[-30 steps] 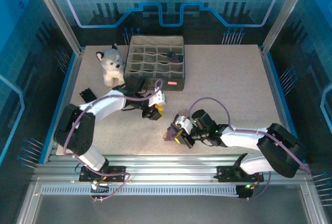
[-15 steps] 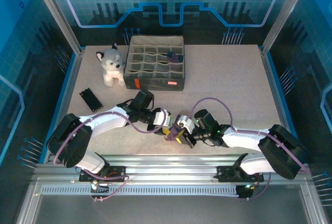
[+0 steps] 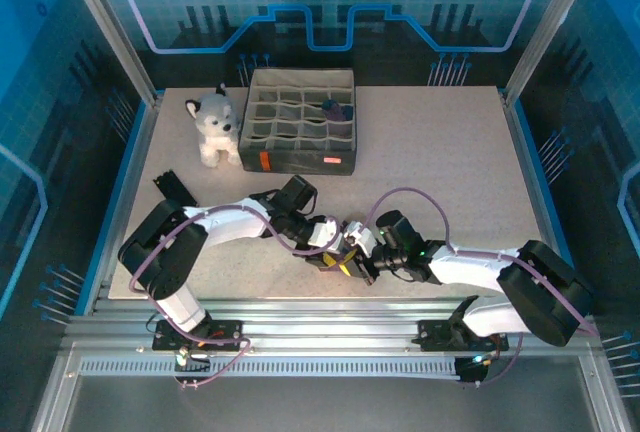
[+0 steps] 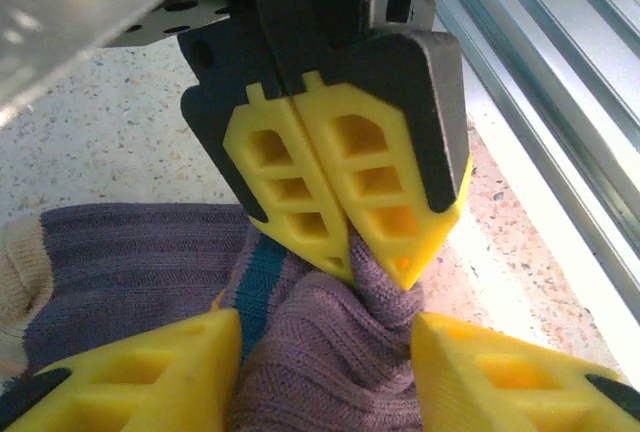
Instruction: Roll the socks
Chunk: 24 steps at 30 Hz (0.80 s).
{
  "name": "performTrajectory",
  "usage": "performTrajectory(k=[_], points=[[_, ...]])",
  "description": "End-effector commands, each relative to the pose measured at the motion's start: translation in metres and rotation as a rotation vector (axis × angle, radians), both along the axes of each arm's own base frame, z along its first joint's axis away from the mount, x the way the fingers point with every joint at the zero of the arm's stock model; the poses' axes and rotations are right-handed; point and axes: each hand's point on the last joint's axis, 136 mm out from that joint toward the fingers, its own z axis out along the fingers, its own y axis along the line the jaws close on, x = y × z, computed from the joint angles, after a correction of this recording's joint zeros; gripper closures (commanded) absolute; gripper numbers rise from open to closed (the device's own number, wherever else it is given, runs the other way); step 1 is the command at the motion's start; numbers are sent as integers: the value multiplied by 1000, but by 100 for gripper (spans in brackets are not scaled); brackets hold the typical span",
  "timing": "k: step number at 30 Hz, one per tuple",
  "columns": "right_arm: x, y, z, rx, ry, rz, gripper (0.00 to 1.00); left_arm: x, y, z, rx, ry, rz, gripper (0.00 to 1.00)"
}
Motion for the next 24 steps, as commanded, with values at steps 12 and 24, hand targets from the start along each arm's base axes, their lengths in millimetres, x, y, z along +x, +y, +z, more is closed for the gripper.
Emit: performTrajectory(k=[12,24], points=[[13,-16,11,51,-34,-106,100,-30,12,-24,195,176,-24,86],[31,-33,15,-42,46,-266,100,-20,1,-33,267,338,46,100]])
